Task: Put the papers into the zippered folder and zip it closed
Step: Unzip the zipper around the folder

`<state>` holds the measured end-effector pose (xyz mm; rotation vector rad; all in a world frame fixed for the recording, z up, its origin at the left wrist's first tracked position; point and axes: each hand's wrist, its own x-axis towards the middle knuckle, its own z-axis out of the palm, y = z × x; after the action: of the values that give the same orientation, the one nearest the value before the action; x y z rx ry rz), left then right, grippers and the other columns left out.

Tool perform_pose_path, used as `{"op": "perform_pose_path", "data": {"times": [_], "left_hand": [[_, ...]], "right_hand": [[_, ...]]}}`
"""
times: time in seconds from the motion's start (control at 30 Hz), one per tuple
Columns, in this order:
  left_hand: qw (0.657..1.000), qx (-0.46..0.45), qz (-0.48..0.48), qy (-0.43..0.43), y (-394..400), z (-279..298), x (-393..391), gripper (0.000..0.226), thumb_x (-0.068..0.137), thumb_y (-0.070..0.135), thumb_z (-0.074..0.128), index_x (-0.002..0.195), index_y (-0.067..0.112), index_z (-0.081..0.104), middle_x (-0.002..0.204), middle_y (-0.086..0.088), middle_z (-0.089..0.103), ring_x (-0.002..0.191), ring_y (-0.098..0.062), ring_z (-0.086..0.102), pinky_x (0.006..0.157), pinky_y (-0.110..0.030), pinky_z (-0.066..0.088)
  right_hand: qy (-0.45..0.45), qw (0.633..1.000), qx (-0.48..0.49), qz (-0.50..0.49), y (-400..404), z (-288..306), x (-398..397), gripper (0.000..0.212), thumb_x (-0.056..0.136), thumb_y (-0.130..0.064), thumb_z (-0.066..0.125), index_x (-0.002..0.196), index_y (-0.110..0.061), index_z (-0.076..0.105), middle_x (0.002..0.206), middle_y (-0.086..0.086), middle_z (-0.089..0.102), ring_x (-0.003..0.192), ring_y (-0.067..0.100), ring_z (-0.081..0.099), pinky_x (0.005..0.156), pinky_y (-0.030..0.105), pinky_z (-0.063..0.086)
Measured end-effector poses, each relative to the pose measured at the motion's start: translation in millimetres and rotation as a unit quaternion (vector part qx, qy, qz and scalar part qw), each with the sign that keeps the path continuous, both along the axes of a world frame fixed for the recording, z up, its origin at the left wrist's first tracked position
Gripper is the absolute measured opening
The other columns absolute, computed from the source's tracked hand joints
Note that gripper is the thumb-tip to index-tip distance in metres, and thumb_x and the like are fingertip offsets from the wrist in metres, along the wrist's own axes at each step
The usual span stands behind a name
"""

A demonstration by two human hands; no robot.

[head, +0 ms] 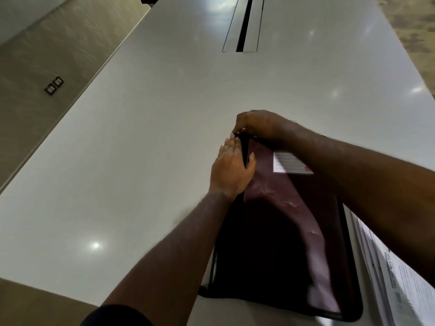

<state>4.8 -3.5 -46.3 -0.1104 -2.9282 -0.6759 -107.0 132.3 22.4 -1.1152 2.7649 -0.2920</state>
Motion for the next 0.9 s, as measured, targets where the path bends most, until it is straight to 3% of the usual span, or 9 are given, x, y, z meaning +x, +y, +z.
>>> {"op": "perform_pose_path", "data": {"times": [0.3,0.6,0.77,0.9], "left_hand": [[0.999,0.047,-0.001,-0.008,0.0,-4.6,-0.9,0.072,0.104,0.047,0.045,0.163,0.007,0.028,0.169,-0.012,0.030,0.157,-0.025,0.027,0.123,-0.036,0.029],[0.999,0.038,0.008,-0.012,0.4,-6.6,-2.2,0.074,0.105,0.051,0.044,0.164,0.009,0.026,0.170,-0.010,0.027,0.157,-0.024,0.027,0.122,-0.031,0.024],[0.999,0.036,0.008,-0.010,0.8,-7.2,-1.6,0.074,0.105,0.051,0.045,0.163,0.010,0.027,0.170,-0.009,0.028,0.157,-0.024,0.028,0.121,-0.032,0.025],[0.999,0.030,0.010,-0.010,0.3,-7.7,-2.3,0.073,0.105,0.051,0.045,0.163,0.010,0.029,0.170,-0.009,0.028,0.156,-0.024,0.029,0.118,-0.029,0.022]], "right_hand": [[0.077,0.990,0.104,0.052,-7.2,12.8,0.6,0.018,0.094,-0.014,0.067,0.109,-0.019,0.075,0.108,-0.001,0.068,0.095,0.020,0.067,0.072,0.034,0.053],[0.120,0.983,0.131,0.056,1.0,19.2,-1.4,0.016,0.098,-0.017,0.066,0.112,-0.020,0.073,0.113,-0.003,0.068,0.097,0.018,0.068,0.068,0.029,0.046],[0.112,0.985,0.128,0.024,7.8,22.3,-3.3,0.019,0.102,-0.021,0.059,0.114,-0.019,0.074,0.118,-0.003,0.070,0.101,0.019,0.069,0.078,0.041,0.058],[0.119,0.984,0.128,0.036,10.5,21.0,-3.8,0.017,0.103,-0.022,0.060,0.111,-0.019,0.074,0.115,-0.004,0.069,0.097,0.019,0.069,0.074,0.038,0.057]]}}
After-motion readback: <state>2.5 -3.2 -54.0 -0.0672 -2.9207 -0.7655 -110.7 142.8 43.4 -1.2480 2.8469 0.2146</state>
